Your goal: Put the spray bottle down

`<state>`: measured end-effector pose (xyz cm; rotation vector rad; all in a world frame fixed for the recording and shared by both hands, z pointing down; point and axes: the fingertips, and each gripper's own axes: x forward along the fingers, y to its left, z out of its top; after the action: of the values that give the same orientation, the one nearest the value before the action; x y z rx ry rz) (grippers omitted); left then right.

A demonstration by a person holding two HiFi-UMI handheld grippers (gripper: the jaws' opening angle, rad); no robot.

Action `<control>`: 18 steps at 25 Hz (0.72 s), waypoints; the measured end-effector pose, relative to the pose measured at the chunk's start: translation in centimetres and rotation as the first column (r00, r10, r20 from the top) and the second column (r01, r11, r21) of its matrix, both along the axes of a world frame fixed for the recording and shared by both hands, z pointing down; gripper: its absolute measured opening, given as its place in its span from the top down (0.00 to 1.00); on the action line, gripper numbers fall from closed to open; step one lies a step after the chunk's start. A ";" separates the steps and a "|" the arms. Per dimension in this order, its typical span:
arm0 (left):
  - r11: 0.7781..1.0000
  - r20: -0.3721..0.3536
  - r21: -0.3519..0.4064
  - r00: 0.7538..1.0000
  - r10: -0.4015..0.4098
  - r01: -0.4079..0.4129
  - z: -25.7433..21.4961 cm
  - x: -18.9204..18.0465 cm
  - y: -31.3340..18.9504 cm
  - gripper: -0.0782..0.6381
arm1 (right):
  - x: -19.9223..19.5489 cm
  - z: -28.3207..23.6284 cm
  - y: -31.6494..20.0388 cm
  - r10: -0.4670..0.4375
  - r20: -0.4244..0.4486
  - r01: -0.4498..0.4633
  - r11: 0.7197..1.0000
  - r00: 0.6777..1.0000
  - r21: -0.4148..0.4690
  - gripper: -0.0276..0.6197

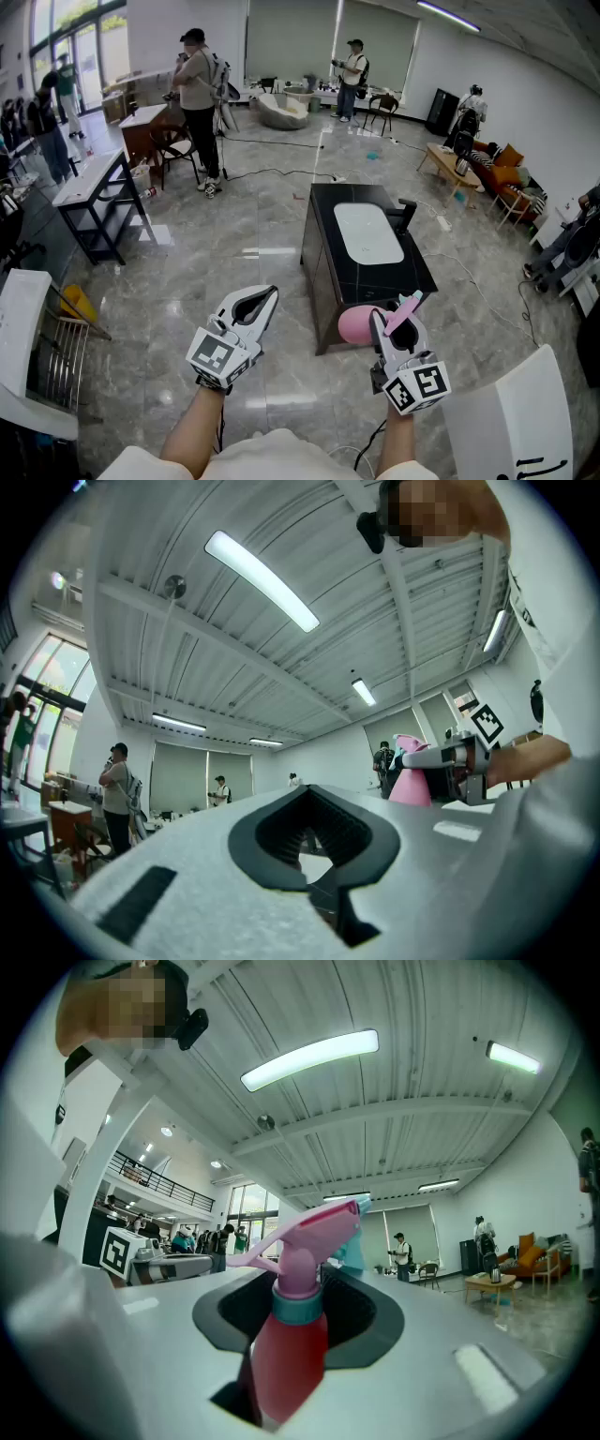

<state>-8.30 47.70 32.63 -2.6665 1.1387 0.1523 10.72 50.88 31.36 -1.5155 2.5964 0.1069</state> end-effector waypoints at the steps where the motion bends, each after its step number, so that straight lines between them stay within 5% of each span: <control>1: 1.000 0.012 0.003 1.000 -0.008 0.008 -0.1 -0.1 0.0 0.89 | -0.2 0.1 0.0 -0.001 -0.004 0.001 1.000 1.000 -0.001 0.72; 9: 0.998 0.086 0.029 0.994 -0.062 0.060 -0.1 -1.5 -0.1 0.89 | -2.1 -0.1 0.2 -0.018 0.007 0.018 1.000 1.000 -0.002 0.72; 18: 0.980 0.209 0.183 0.971 -0.116 0.078 -0.9 -5.3 1.3 0.89 | -6.0 0.1 0.6 -0.008 0.001 0.008 1.000 1.000 0.004 0.72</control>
<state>-13.63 49.01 31.77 -2.4000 1.1267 -0.0561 4.77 51.53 31.43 -1.5039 2.5995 0.1112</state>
